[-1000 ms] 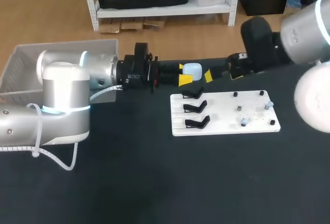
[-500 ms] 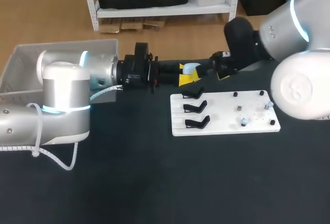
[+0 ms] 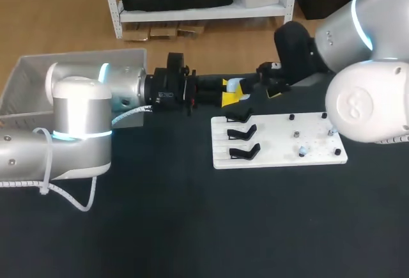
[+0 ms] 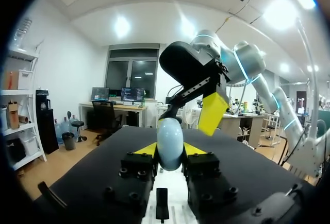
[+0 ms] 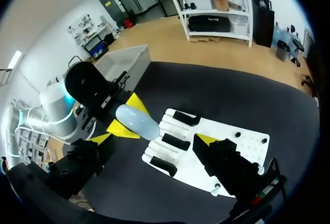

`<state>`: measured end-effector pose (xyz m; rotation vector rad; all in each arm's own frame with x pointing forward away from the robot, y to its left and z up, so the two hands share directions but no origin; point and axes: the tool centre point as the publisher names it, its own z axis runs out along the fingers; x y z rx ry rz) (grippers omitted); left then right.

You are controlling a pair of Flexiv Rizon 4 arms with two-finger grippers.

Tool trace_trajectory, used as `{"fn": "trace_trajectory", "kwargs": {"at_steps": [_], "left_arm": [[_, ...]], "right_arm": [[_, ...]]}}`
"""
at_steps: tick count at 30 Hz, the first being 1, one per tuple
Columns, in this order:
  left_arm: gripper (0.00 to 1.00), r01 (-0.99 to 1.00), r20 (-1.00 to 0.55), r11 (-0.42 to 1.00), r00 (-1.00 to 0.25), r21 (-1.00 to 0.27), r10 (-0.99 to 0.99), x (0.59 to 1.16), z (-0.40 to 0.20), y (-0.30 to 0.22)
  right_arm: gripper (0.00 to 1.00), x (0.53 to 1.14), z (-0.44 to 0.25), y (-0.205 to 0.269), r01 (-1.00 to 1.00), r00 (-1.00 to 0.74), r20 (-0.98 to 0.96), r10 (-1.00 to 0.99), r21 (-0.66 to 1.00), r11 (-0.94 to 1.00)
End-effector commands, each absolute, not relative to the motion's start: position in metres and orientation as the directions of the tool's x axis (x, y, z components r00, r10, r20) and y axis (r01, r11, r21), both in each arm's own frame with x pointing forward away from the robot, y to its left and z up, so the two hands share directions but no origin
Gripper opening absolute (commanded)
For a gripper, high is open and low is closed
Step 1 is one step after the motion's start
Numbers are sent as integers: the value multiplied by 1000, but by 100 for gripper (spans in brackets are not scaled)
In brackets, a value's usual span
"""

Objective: Pick up each earbud case from the left stands, insert the matching earbuds, close the lid, and place the case in the box.

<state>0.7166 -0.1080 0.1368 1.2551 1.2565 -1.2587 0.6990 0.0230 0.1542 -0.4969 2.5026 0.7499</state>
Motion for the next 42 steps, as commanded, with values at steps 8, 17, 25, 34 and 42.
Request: {"fn": "trace_trajectory", "kwargs": {"at_steps": [8, 17, 25, 34, 42], "left_arm": [[0, 998, -998, -41, -44, -46, 43, 715, 136, -108], [0, 998, -998, -41, -44, -46, 43, 715, 136, -108], [0, 998, -998, -41, -44, -46, 43, 715, 136, -108], [0, 998, -998, -41, -44, -46, 43, 715, 136, -108], [0, 998, -998, -41, -44, -46, 43, 715, 136, -108]], "right_arm": [[100, 705, 151, 25, -446, -824, -534, -188, 408, 797], [100, 707, 149, 23, -437, -828, -528, -189, 397, 807], [100, 710, 149, 21, -427, -827, -533, -178, 389, 816], [100, 715, 156, 18, -420, -821, -546, -166, 380, 824], [100, 722, 183, 2, -433, -777, -614, -138, 363, 825]]}}
